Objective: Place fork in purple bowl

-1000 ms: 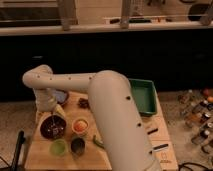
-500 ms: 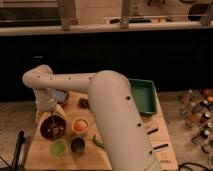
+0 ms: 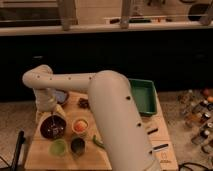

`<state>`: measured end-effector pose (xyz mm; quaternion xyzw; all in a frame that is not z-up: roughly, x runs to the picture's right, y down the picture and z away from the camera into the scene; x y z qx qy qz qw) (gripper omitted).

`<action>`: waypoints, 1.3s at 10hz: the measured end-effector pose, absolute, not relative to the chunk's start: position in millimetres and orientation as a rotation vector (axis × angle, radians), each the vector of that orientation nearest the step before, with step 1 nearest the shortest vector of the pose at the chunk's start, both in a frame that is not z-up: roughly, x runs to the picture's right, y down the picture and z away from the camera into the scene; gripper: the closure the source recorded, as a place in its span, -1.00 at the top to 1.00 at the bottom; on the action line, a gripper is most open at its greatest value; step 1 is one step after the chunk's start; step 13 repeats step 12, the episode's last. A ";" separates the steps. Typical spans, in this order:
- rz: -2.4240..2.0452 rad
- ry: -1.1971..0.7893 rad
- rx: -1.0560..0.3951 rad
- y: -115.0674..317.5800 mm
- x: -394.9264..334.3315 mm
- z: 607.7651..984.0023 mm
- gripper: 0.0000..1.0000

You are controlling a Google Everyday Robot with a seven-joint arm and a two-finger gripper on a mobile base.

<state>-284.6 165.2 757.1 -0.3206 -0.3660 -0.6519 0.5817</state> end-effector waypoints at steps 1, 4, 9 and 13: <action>-1.523 -0.855 -0.749 165.2 -284.6 757.1 0.60; -1.523 -0.855 -0.749 165.2 -284.6 757.1 0.60; -1.523 -0.855 -0.749 165.2 -284.6 757.1 0.60; -1.523 -0.855 -0.749 165.2 -284.6 757.2 0.60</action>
